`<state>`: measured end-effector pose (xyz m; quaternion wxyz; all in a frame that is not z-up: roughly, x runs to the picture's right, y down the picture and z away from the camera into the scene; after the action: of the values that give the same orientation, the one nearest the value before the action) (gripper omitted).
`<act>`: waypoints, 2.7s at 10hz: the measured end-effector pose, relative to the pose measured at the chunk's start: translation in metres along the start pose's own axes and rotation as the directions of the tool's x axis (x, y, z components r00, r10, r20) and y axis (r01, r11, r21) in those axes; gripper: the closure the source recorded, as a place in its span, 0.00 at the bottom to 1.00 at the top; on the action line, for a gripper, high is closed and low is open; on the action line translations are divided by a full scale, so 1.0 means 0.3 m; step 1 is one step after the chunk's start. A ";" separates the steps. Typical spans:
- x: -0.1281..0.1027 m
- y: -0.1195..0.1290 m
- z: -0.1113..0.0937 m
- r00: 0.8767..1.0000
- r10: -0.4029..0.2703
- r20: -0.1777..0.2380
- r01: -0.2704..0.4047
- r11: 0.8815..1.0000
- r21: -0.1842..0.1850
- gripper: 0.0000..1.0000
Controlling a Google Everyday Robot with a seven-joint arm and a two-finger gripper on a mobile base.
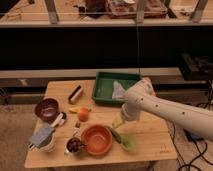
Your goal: Place pepper in table surface
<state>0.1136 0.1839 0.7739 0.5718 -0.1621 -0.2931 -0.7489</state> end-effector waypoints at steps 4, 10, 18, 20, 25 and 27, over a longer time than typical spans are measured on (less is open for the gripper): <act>-0.013 0.007 0.086 0.999 -0.005 0.041 0.006 1.000 -0.026 0.20; -0.021 -0.007 0.150 0.998 -0.024 0.055 0.027 0.998 -0.054 0.20; -0.014 -0.036 0.200 0.998 -0.041 0.048 0.046 0.994 -0.100 0.51; -0.013 -0.029 0.201 0.998 -0.038 0.046 0.043 0.993 -0.112 0.73; -0.011 -0.028 0.206 0.998 -0.033 0.045 0.037 0.993 -0.111 0.81; -0.011 -0.033 0.212 0.998 -0.036 0.050 0.040 0.995 -0.095 0.81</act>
<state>0.0994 0.2278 0.8188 0.5418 -0.2017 -0.2733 -0.7688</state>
